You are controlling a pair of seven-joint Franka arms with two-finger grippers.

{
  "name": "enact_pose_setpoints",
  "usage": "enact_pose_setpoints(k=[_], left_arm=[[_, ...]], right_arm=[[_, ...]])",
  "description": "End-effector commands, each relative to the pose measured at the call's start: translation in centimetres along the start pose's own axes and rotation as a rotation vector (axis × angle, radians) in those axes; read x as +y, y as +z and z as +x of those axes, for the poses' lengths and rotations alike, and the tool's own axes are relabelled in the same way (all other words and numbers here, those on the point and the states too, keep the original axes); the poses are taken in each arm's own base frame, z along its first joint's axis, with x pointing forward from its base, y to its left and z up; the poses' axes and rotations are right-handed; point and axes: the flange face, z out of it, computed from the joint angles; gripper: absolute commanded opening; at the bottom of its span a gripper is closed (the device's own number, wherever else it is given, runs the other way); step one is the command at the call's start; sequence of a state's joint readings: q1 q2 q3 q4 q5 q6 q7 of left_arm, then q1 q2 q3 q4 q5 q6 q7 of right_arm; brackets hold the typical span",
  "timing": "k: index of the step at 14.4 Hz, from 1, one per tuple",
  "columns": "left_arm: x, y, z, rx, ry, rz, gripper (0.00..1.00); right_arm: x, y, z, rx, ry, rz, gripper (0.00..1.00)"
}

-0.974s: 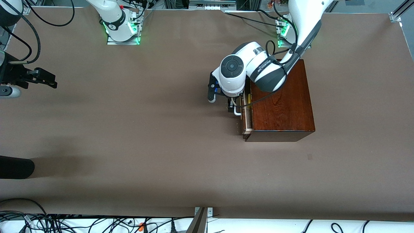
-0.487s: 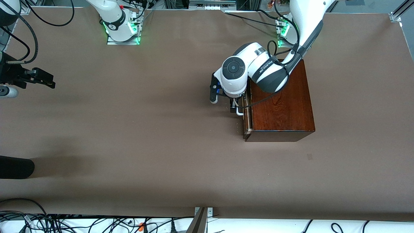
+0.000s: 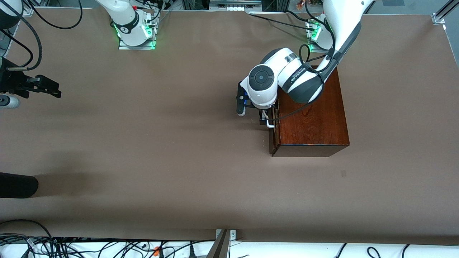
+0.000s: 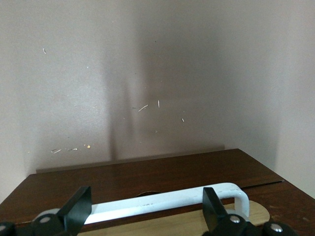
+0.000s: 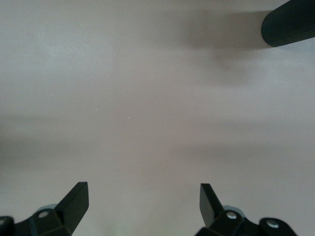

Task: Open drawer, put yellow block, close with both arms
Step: 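Push the drawer front with the left gripper toward the box, then press the drawer fully shut with the left gripper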

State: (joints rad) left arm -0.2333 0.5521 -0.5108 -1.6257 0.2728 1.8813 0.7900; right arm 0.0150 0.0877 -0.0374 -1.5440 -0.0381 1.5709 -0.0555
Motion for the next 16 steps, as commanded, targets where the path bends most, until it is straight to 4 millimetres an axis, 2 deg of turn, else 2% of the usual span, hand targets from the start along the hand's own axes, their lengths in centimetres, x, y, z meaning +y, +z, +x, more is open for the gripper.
enact_pose_setpoints(k=[1, 3, 4, 5, 7, 9, 12, 16], left_arm=[[0.6, -2.9, -0.9, -0.02, -0.062, 0.052, 1.0], [1.7, -5.4, -0.6, 0.009, -0.14, 0.073, 1.0], [2.6, -7.5, -1.0, 0.034, -0.202, 0.07, 1.0], [2.9, -8.9, -2.1, 0.049, -0.273, 0.046, 1.0], [2.6, -12.4, -6.4, 0.066, -0.416, 0.023, 1.0], [1.2, -15.0, -11.2, 0.07, -0.532, 0.005, 1.0], [0.7, -18.8, -18.3, 0.057, -0.671, 0.006, 1.0], [-0.9, -22.4, -27.1, 0.105, -0.826, 0.038, 1.0]], right_arm=[[0.2, -0.7, -0.1, 0.014, 0.006, 0.018, 1.0], [0.2, -0.7, -0.1, 0.014, 0.006, 0.018, 1.0], [0.2, -0.7, -0.1, 0.014, 0.006, 0.018, 1.0], [0.2, -0.7, -0.1, 0.014, 0.006, 0.018, 1.0], [0.2, -0.9, -0.1, 0.019, 0.006, 0.017, 1.0], [0.2, -0.9, -0.1, 0.019, 0.006, 0.017, 1.0], [0.2, -0.9, -0.1, 0.019, 0.007, 0.017, 1.0], [0.2, -0.9, -0.1, 0.019, 0.008, 0.017, 1.0]])
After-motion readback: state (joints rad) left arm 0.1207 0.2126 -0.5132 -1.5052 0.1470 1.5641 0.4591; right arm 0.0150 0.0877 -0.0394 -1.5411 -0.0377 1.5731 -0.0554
